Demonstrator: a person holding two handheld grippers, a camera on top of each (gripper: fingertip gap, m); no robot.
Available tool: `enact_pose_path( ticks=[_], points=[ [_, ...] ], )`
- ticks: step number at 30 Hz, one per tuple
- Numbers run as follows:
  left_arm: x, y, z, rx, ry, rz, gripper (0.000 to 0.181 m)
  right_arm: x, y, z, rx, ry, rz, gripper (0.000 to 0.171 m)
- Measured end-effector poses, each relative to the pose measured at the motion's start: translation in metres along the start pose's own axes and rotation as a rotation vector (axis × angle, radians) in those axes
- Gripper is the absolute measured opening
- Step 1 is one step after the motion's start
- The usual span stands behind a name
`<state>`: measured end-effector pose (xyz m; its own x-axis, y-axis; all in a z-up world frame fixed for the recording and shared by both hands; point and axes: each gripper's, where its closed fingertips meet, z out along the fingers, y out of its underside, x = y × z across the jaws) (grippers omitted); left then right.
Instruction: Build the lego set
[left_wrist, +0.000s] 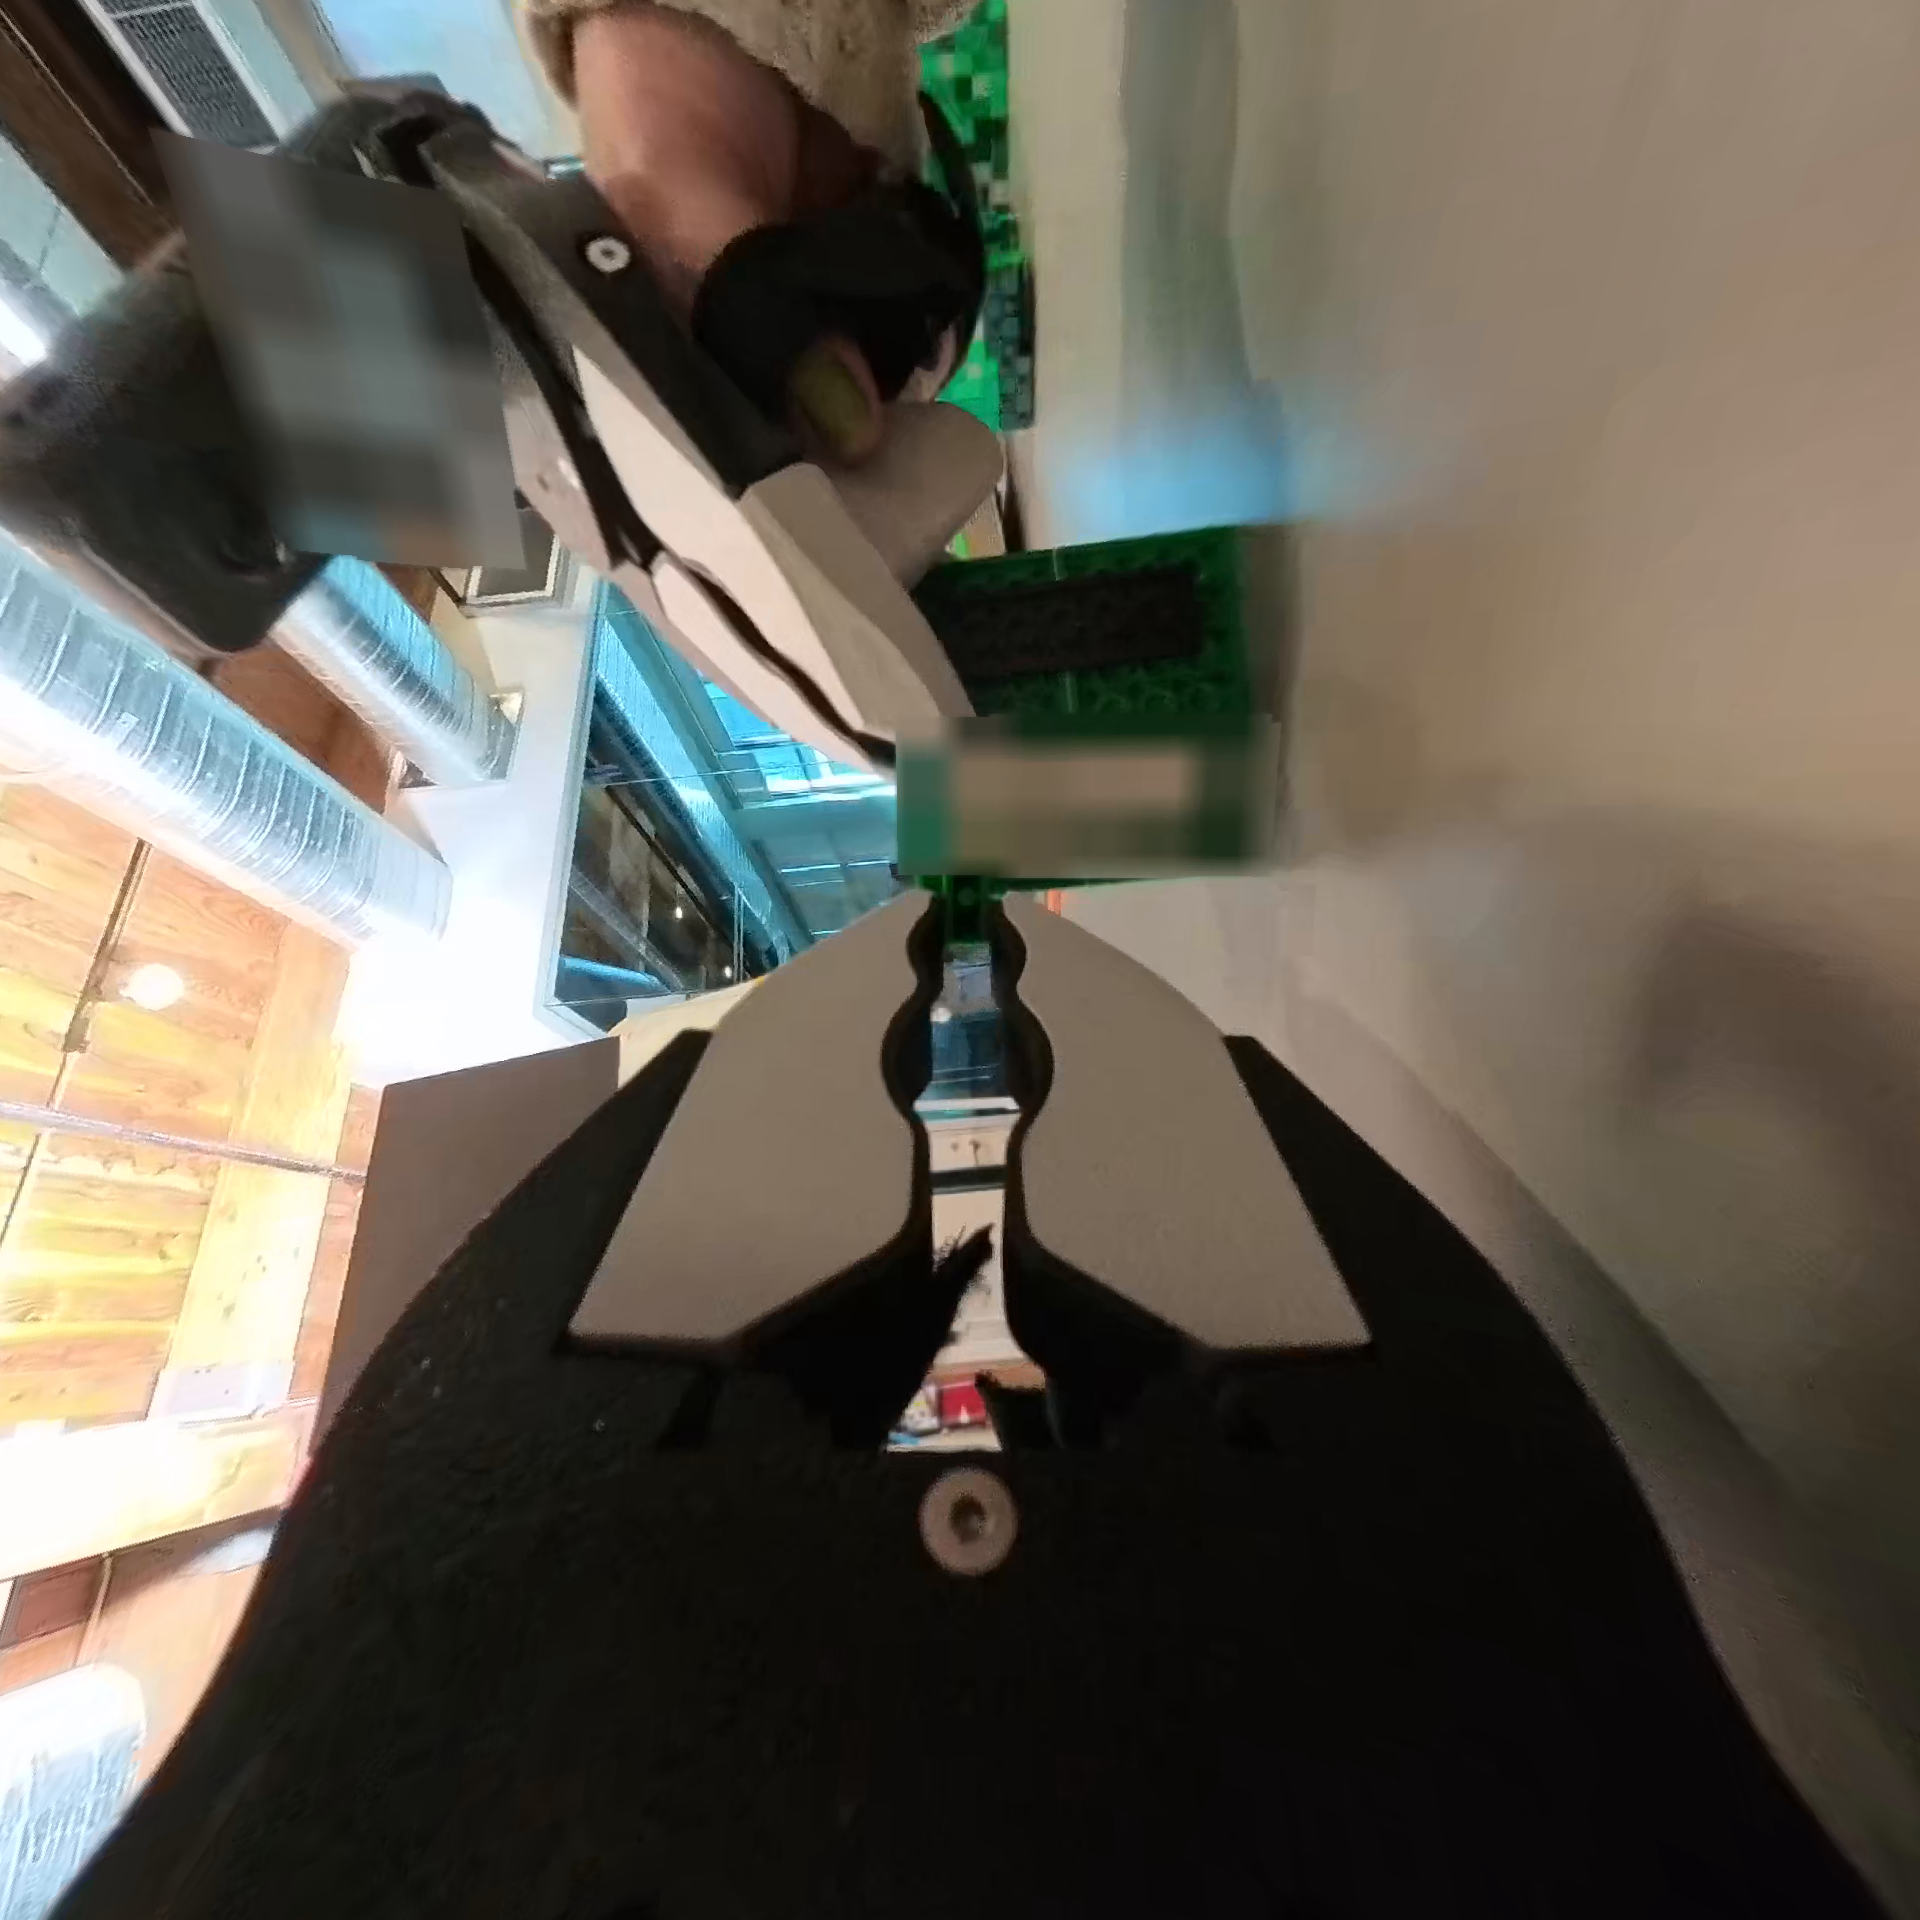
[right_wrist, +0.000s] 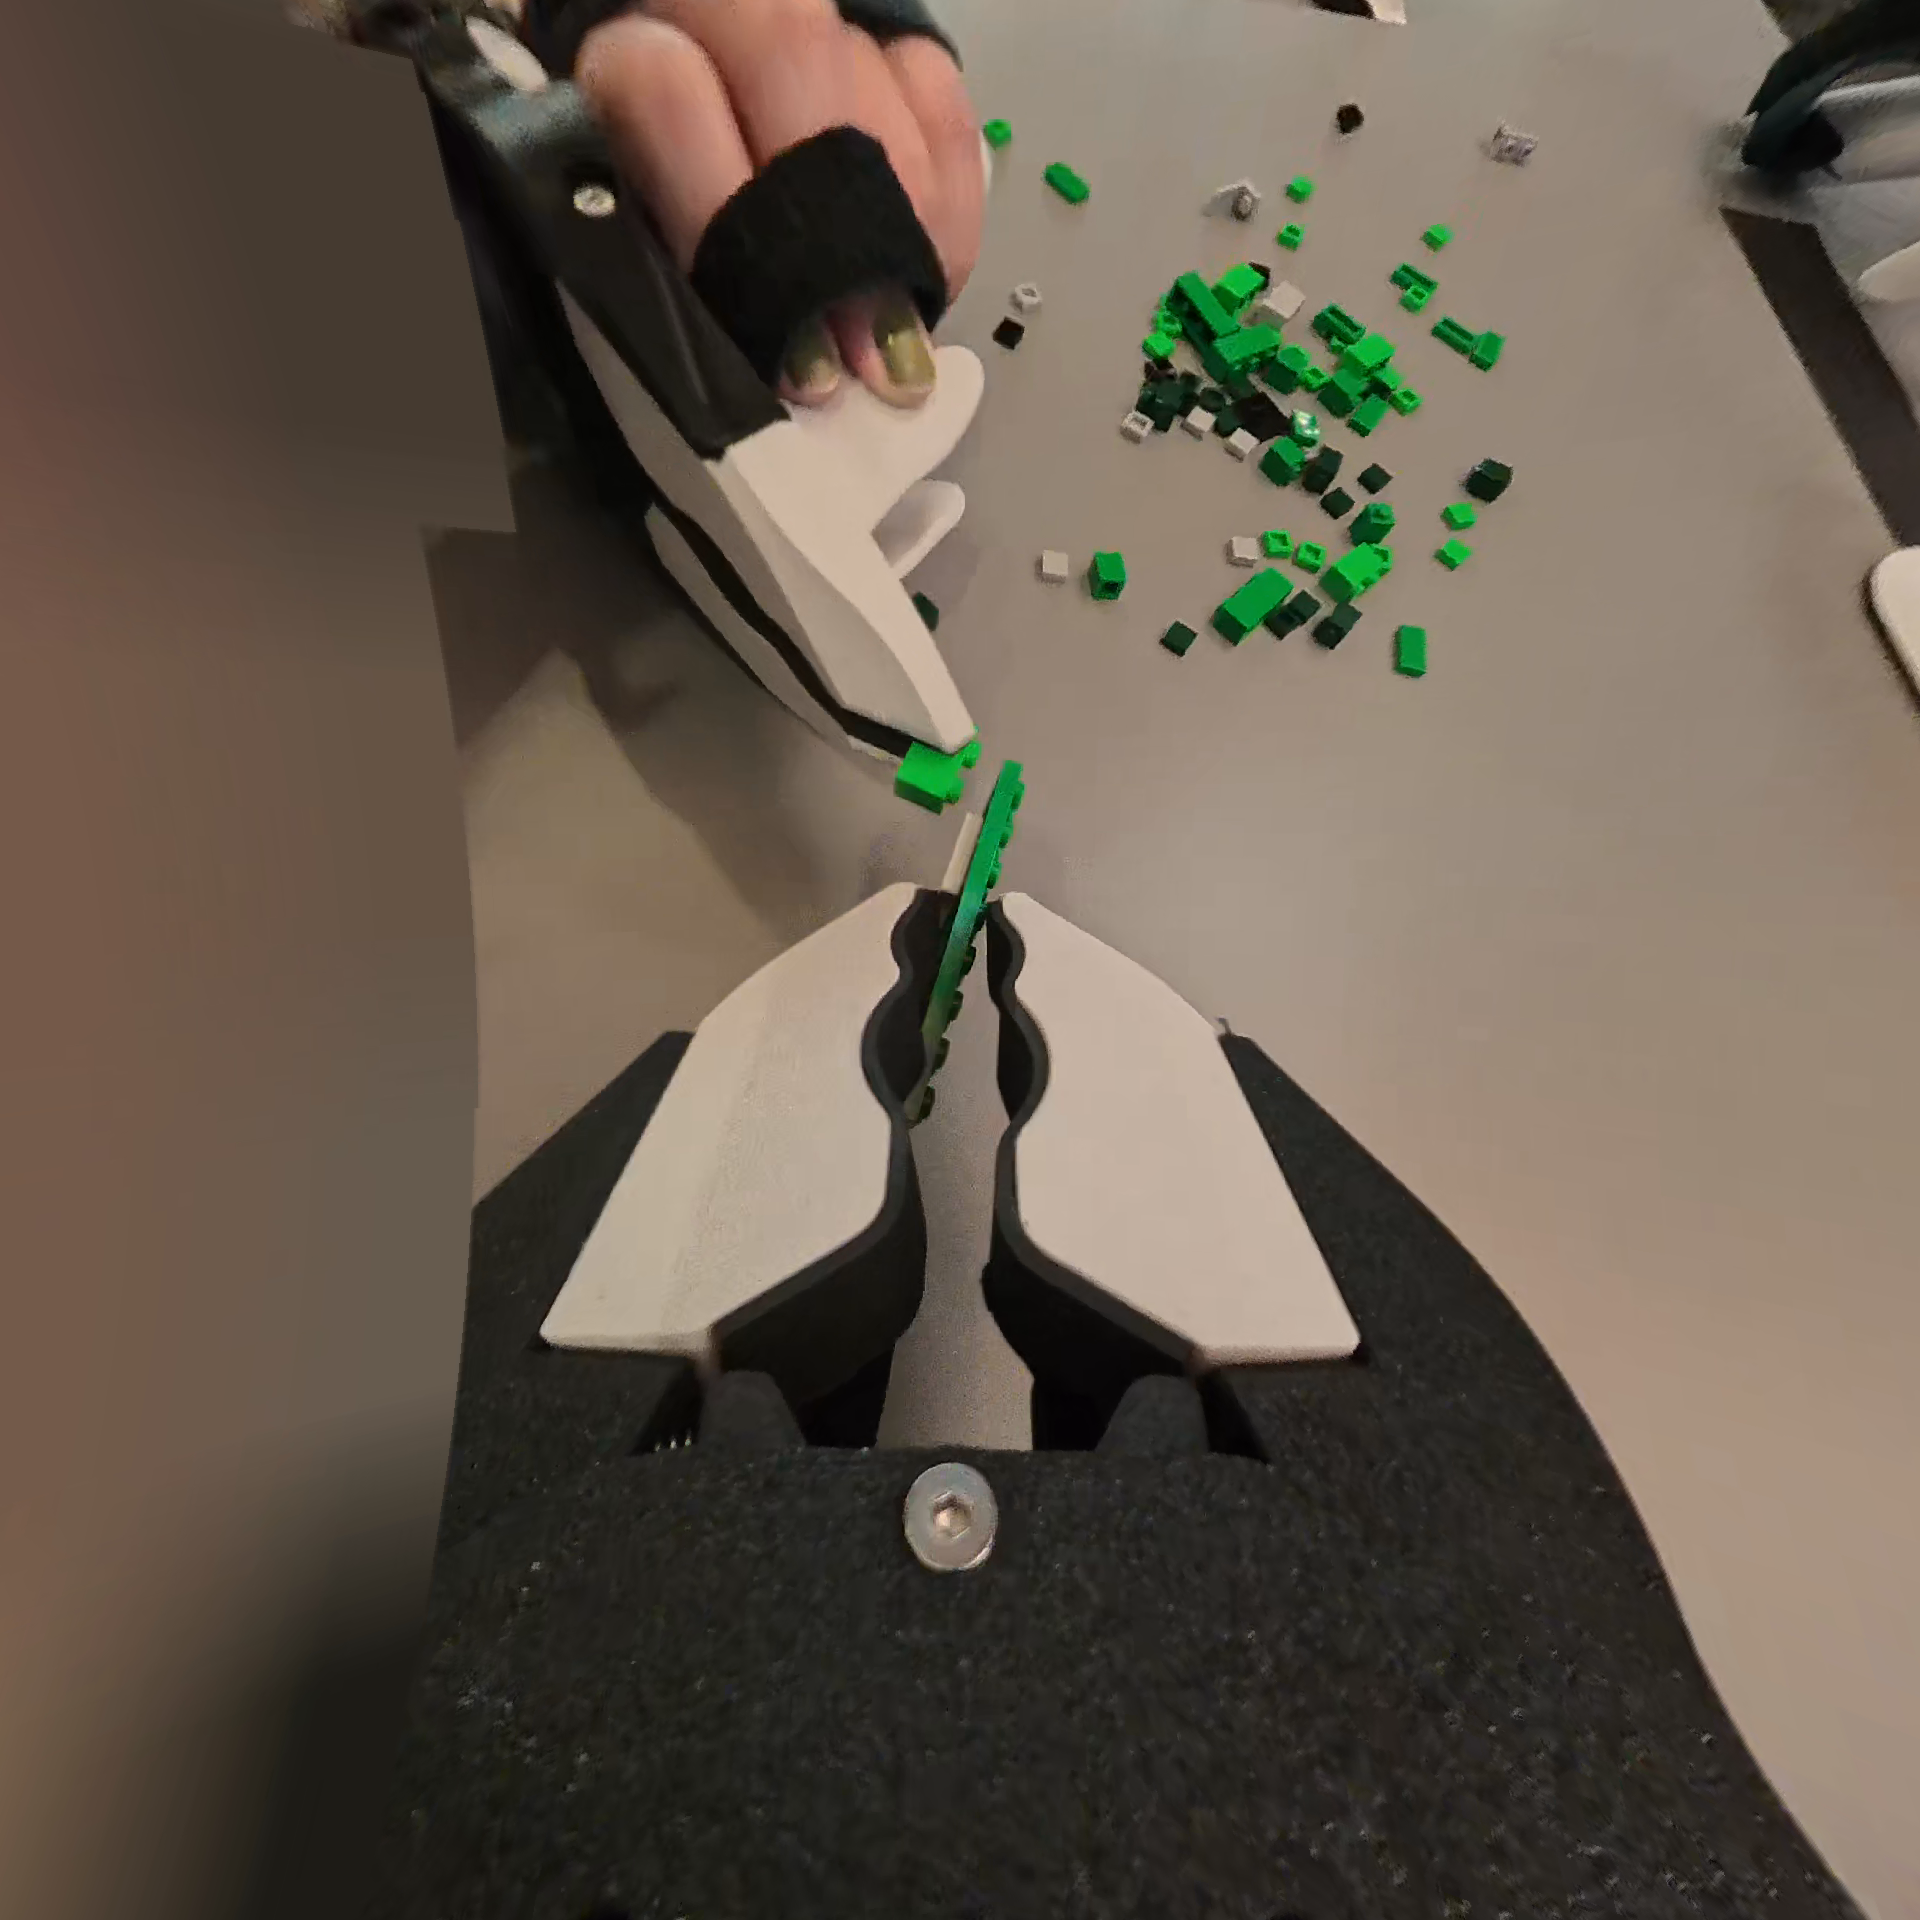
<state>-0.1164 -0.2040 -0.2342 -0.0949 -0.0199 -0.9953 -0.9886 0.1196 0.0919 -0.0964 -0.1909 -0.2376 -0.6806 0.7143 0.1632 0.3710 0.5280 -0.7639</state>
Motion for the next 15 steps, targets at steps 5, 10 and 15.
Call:
enact_pose_path(
  ticks=[5, 10, 15],
  points=[
    [-0.0021, -0.0027, 0.0012, 0.013, -0.012, -0.004, 0.007, -0.0007, 0.0001, 0.0013, -0.036, 0.043, -0.050, 0.010],
    [-0.0031, -0.0034, 0.0026, 0.016, -0.017, -0.007, 0.007, -0.0008, -0.0006, 0.0019, -0.040, 0.048, -0.029, 0.015],
    [-0.0057, -0.0052, 0.0059, 0.024, -0.030, -0.008, 0.007, -0.0029, -0.0064, 0.0030, -0.017, 0.037, -0.004, 0.015]
  ],
)
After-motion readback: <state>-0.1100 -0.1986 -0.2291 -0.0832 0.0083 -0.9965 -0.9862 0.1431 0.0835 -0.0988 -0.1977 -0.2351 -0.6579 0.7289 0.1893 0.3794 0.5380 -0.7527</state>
